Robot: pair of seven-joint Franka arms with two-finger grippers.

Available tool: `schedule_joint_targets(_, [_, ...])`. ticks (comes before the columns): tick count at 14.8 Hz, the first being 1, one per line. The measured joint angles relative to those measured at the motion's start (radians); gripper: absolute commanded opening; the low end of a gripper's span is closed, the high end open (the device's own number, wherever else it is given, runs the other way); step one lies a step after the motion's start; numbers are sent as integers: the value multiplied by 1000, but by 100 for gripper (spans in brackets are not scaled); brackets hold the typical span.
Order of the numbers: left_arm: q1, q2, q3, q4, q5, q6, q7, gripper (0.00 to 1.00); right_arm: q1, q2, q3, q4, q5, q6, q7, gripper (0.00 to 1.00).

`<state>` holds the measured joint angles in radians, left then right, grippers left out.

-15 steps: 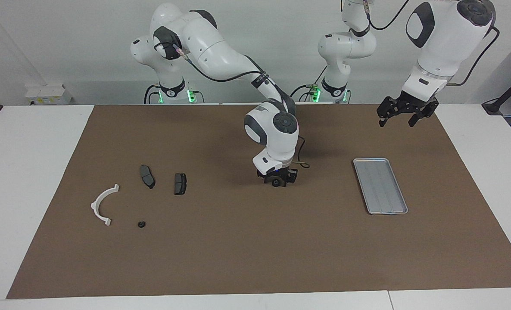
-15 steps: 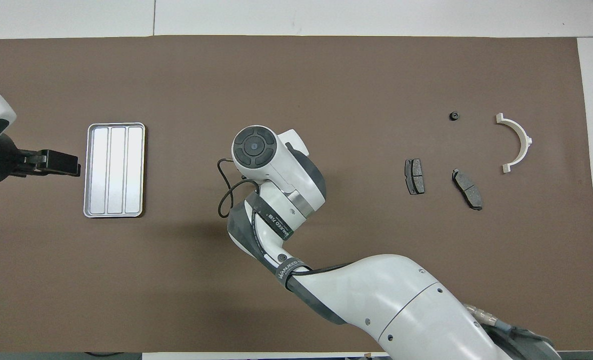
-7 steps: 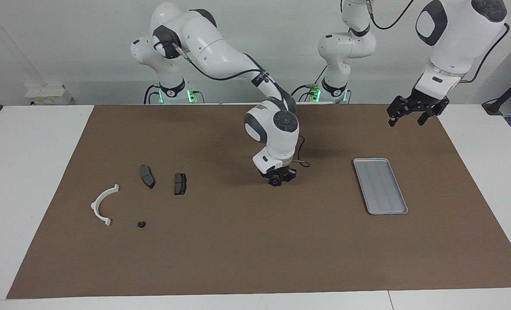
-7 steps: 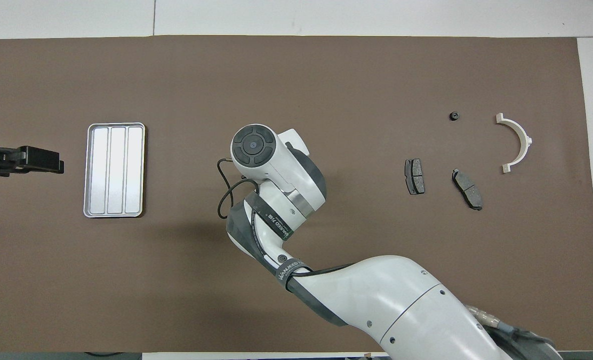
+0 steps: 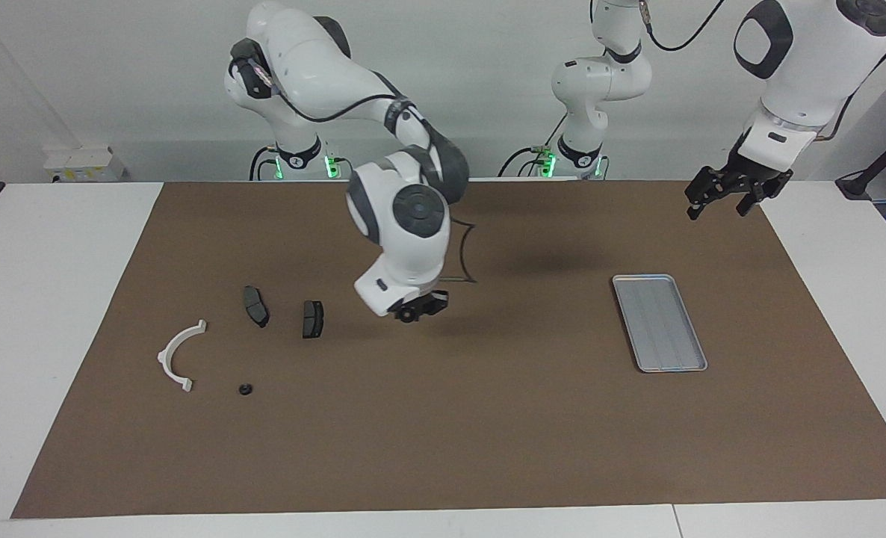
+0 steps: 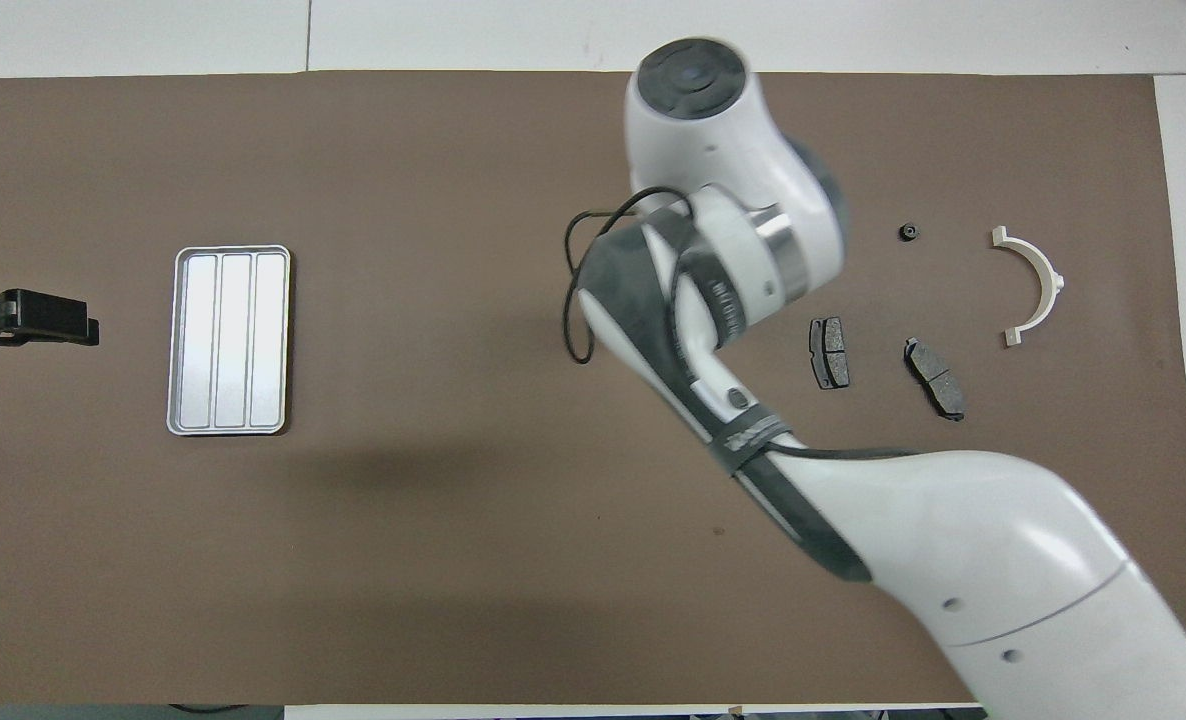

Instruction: Place bearing gear from tray to pile

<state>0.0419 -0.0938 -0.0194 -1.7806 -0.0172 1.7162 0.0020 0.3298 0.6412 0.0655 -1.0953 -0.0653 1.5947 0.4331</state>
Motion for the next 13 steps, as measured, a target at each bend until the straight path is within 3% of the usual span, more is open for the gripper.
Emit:
schedule_joint_targets(3, [7, 0, -1, 2, 1, 0, 2, 100, -173, -34, 4, -15, 1, 16, -256, 0])
schedule_joint_targets(5, [77, 2, -55, 3, 2, 6, 20, 100, -235, -36, 4, -95, 1, 115, -319, 0])
schedule_joint_targets(8, [243, 3, -227, -1, 2, 16, 36, 100, -277, -39, 4, -272, 0, 304, -329, 0])
schedule_joint_targets(13, [229, 3, -245, -4, 2, 18, 39, 100, -302, -36, 3, -430, -13, 489, -329, 0])
